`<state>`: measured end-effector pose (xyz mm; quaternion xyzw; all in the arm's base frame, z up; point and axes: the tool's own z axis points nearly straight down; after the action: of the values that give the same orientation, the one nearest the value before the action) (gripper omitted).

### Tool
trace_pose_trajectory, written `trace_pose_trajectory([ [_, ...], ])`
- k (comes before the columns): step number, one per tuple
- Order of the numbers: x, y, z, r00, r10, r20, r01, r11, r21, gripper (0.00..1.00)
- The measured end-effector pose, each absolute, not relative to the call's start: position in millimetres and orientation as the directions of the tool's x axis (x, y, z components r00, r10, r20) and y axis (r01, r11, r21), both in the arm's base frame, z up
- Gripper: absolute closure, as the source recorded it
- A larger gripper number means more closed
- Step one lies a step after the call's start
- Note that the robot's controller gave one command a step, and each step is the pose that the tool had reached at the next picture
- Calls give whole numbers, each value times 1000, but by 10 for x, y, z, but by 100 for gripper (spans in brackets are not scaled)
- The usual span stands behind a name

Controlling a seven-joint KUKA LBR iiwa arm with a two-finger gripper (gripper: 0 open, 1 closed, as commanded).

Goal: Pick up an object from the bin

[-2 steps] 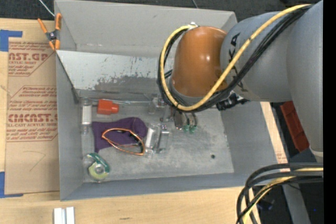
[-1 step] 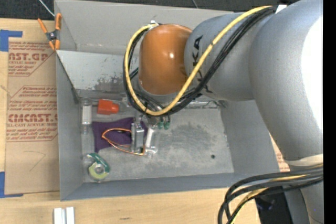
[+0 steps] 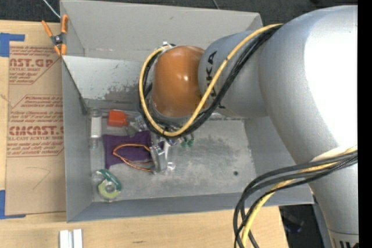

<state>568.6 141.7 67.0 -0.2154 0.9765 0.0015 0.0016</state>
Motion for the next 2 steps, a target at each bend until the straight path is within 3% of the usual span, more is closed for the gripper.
trace_pose_trajectory([
  [1,5708,2057,717,-791,-612,-4,-612,791,5,100],
  [2,5709,2056,718,-791,-612,-4,-612,791,6,100],
])
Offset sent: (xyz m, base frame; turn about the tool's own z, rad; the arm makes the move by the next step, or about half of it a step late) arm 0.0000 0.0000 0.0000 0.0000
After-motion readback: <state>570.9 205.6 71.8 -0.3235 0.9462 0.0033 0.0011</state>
